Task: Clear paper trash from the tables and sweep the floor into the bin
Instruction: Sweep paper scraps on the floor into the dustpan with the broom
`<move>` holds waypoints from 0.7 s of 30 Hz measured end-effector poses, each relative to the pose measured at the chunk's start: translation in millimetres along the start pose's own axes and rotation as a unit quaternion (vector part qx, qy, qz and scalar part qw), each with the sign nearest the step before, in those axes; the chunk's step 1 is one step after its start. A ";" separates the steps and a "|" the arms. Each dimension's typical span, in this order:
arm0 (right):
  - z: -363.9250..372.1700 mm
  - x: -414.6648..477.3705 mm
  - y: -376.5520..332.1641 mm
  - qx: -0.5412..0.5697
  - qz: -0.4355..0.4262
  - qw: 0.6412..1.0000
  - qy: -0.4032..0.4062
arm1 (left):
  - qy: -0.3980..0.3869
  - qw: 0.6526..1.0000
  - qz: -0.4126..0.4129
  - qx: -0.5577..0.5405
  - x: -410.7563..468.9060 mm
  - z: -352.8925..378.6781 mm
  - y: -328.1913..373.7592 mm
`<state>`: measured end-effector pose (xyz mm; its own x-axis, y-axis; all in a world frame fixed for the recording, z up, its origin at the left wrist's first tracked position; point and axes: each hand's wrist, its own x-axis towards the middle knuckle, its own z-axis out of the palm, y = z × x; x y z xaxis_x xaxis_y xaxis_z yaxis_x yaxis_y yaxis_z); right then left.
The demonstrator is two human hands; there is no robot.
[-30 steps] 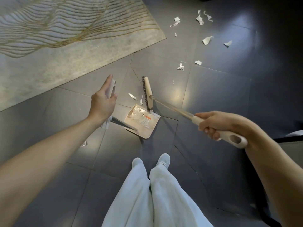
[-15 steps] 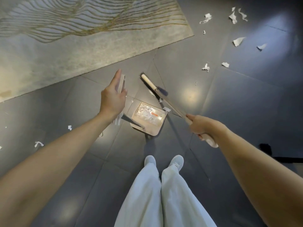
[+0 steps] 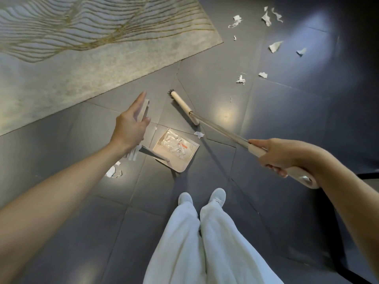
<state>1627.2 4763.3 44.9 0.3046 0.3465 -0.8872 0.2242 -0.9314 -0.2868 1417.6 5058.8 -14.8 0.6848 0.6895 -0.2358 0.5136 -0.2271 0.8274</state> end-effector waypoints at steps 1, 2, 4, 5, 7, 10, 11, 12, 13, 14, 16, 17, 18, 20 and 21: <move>3.1 4.2 1.8 0.003 0.005 1.000 0.010 | -0.008 1.000 0.004 0.001 -0.8 -1.2 -0.8; 8.5 9.9 4.5 0.013 0.012 1.000 0.016 | -0.010 1.000 0.005 0.001 -1.9 -1.7 -1.3; 24.0 22.8 11.6 0.038 0.030 0.999 0.023 | -0.011 1.000 0.006 0.004 -3.5 -2.5 -1.9; 33.9 27.4 14.8 0.047 0.039 0.998 0.022 | -0.011 1.000 0.006 0.006 -4.0 -2.7 -2.5; 56.4 31.8 21.1 0.073 0.062 0.995 0.003 | -0.006 1.000 0.003 0.008 -4.2 -4.4 -4.0; 85.1 26.8 26.7 0.153 0.075 0.985 -0.034 | 0.001 1.000 0.005 0.001 -4.7 -4.0 -3.8; 90.0 22.9 25.5 0.165 0.074 0.982 -0.048 | -0.001 1.000 0.008 -0.003 -5.1 -2.9 -3.1; 92.5 19.5 24.9 0.181 0.073 0.979 -0.061 | -0.006 1.000 0.013 -0.007 -6.1 -1.0 -2.0; 91.8 16.3 23.9 0.211 0.072 0.972 -0.072 | -0.013 1.000 0.018 -0.010 -7.0 1.2 -1.1; 88.6 12.9 23.3 0.245 0.073 0.963 -0.081 | -0.019 0.999 0.024 -0.012 -7.3 3.7 -0.5; 77.2 3.5 23.6 0.284 0.070 0.952 -0.085 | -0.029 0.999 0.031 -0.014 -7.7 8.5 0.6; 68.9 -2.4 24.6 0.290 0.067 0.951 -0.082 | -0.029 0.999 0.035 -0.013 -7.2 10.8 2.0; 60.7 -8.1 26.6 0.296 0.064 0.950 -0.079 | -0.028 0.999 0.040 -0.011 -6.7 12.7 3.7; 43.3 -19.9 33.9 0.305 0.058 0.948 -0.074 | -0.024 0.998 0.050 -0.001 -5.1 16.5 8.8; 34.7 -25.7 38.6 0.307 0.055 0.948 -0.070 | -0.023 0.998 0.054 0.004 -4.4 18.4 12.6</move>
<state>1595.9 4714.6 44.1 0.1594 0.2657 -0.9508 -0.3947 -0.8656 -0.3081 1430.6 5040.2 -12.6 0.7585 0.6293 -0.1692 0.4405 -0.3038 0.8448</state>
